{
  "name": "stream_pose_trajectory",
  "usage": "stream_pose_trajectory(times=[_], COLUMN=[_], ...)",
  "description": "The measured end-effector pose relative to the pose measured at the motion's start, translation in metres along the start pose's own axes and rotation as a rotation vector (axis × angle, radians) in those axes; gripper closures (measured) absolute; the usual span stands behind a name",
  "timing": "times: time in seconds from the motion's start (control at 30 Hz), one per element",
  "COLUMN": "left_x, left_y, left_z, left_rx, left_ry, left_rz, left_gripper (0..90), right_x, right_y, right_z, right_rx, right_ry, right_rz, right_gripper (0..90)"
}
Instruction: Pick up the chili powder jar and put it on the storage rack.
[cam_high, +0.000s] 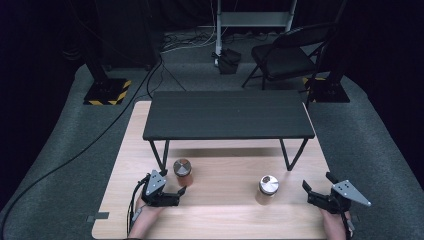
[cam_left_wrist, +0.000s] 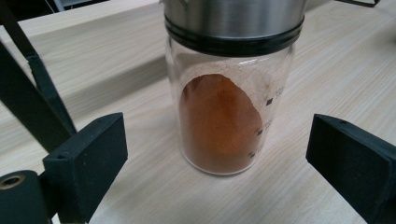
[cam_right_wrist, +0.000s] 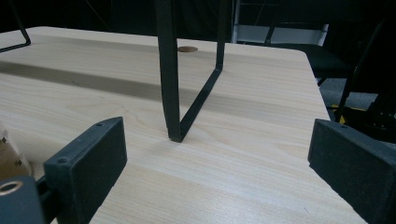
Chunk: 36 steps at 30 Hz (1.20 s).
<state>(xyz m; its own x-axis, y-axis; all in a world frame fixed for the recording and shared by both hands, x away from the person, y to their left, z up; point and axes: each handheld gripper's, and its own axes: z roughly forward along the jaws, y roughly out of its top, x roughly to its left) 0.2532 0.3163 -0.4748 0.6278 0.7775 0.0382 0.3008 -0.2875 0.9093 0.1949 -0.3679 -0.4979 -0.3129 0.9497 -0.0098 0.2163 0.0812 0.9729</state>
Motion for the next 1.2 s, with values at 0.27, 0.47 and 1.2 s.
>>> stream_pose_trajectory(times=[0.27, 0.47, 1.2], left_x=[-0.001, 0.0, -0.007], left_y=[0.002, 0.002, 0.015], left_z=[0.005, 0.007, 0.026], left_rx=[-0.006, -0.009, 0.014], left_ry=[-0.005, -0.005, 0.001], left_rz=[0.002, -0.01, -0.019], left_gripper=[5.2, 5.2, 10.2], right_x=[0.0, 0.0, 0.0], right_y=[0.0, 0.0, 0.0], right_z=[0.0, 0.0, 0.0], right_rx=[0.0, 0.001, 0.001], right_ry=[0.0, 0.001, 0.004], right_rz=[0.0, -0.001, -0.004], right_gripper=[3.5, 3.5, 3.6])
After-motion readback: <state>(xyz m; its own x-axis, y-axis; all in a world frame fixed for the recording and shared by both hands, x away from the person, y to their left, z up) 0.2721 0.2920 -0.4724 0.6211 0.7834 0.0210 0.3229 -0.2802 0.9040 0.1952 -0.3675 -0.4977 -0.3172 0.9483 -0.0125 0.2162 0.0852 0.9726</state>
